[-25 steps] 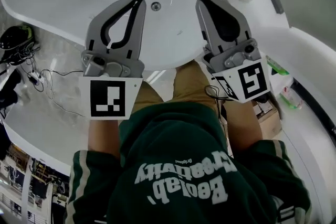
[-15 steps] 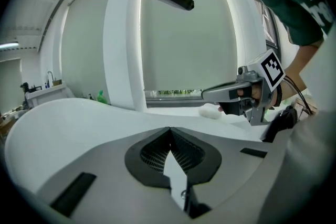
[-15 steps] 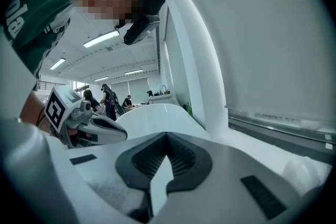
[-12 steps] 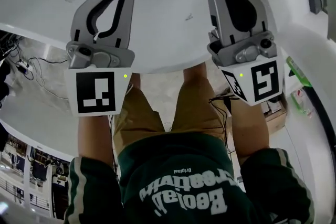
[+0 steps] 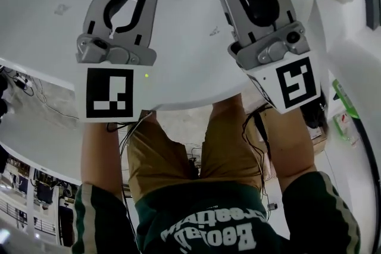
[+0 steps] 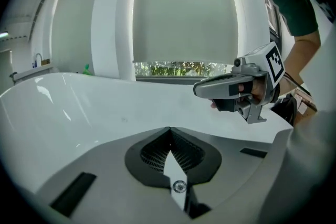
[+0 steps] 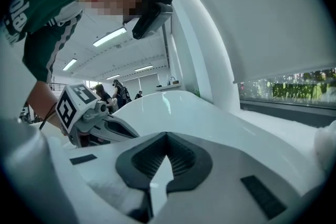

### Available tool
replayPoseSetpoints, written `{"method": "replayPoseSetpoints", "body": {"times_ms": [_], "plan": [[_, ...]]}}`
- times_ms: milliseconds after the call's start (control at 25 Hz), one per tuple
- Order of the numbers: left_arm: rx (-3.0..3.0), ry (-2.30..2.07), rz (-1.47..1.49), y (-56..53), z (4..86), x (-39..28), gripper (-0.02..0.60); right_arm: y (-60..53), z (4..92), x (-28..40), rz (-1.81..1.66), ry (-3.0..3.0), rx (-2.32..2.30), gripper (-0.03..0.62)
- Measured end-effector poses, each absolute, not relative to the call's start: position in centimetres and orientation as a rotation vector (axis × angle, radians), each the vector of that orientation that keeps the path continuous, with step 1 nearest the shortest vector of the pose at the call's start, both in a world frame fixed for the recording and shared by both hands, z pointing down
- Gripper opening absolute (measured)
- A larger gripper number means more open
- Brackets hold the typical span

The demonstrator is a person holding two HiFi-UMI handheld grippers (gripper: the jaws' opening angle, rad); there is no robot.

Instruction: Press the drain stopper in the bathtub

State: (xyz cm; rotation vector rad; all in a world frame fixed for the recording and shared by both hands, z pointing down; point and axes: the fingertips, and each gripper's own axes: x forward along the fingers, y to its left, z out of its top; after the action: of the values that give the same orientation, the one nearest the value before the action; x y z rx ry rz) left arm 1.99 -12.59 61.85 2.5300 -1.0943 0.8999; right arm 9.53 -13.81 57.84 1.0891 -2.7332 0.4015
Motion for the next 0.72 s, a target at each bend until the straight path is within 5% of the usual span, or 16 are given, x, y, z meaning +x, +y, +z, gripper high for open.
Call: {"method": "replayPoseSetpoints", "body": {"times_ms": [720], "plan": [[2.254,-0.891,1.172,-10.9,84.5,3.6,0.006,-15.8,68.0,8.7,0.461,-2.732,0.939,0.014]]}}
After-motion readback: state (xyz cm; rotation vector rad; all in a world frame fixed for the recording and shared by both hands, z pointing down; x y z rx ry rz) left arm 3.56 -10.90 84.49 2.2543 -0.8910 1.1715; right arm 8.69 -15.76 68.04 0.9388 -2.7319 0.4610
